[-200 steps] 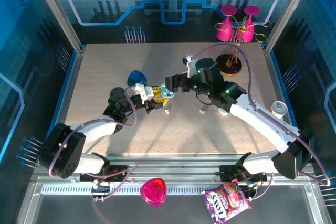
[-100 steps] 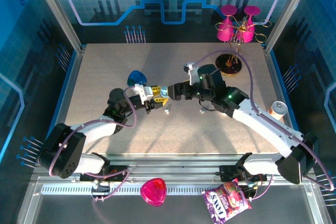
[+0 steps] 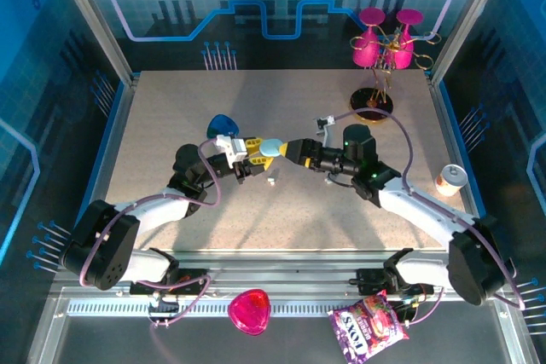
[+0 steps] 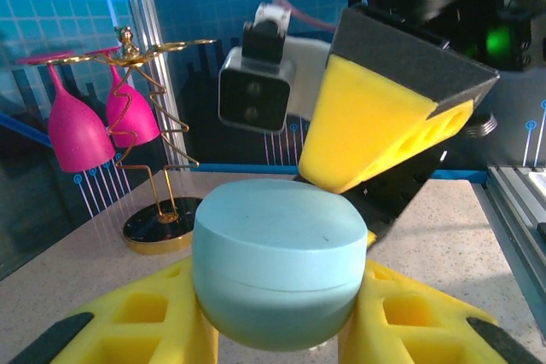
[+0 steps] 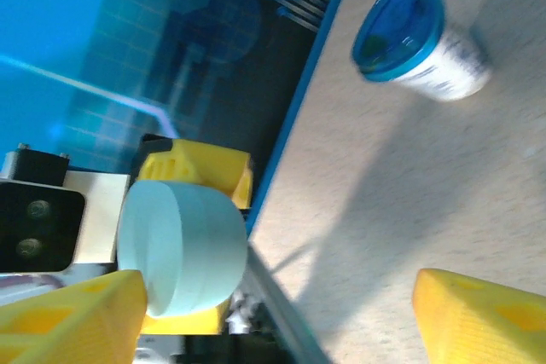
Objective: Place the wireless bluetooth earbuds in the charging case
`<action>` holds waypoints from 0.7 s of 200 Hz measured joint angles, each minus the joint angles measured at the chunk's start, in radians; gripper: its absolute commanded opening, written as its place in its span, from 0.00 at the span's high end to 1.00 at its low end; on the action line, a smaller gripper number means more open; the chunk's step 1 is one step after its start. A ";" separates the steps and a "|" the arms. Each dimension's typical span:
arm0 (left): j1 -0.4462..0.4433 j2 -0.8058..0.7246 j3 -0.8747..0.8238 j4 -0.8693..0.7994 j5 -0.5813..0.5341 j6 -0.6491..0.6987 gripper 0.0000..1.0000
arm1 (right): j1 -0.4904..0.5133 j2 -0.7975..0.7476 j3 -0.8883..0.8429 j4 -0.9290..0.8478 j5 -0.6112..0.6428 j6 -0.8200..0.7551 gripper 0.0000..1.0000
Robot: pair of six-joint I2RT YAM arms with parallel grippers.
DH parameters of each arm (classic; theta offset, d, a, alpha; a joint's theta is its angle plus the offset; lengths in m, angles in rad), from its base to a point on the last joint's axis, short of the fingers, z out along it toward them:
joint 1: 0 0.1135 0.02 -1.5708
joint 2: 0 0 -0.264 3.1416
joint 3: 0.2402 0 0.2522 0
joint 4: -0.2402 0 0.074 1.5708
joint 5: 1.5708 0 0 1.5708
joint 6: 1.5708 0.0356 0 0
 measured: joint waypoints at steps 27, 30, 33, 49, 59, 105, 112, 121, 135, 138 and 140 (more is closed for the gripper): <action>0.002 0.000 0.007 0.002 0.000 -0.006 0.75 | 0.003 0.084 -0.040 0.267 -0.061 0.213 0.32; 0.002 0.000 0.008 0.001 0.000 -0.007 0.75 | 0.004 0.095 -0.042 0.296 -0.066 0.235 0.33; 0.002 0.000 0.010 0.001 0.000 -0.007 0.75 | 0.005 0.107 -0.043 0.322 -0.069 0.252 0.34; 0.005 0.001 0.012 0.000 0.000 -0.016 0.75 | 0.013 0.167 -0.045 0.463 -0.089 0.347 0.38; 0.007 0.001 0.012 -0.001 0.000 -0.019 0.75 | 0.018 0.202 -0.046 0.535 -0.093 0.396 0.41; 0.008 0.001 0.012 -0.017 0.000 -0.024 0.75 | 0.035 0.266 -0.047 0.700 -0.093 0.515 0.64; 0.008 0.001 0.012 -0.016 0.000 -0.024 0.75 | 0.035 0.266 -0.047 0.707 -0.093 0.523 0.68; 0.008 0.001 0.012 -0.015 0.000 -0.024 0.74 | 0.035 0.267 -0.047 0.715 -0.093 0.528 0.71; 0.008 0.001 0.012 -0.013 0.000 -0.024 0.72 | 0.035 0.267 -0.047 0.718 -0.093 0.533 0.74; 0.008 0.001 0.012 -0.013 0.000 -0.024 0.71 | 0.035 0.267 -0.047 0.718 -0.093 0.536 0.74; 0.008 0.001 0.012 -0.013 0.000 -0.024 0.70 | 0.035 0.267 -0.047 0.718 -0.092 0.535 0.74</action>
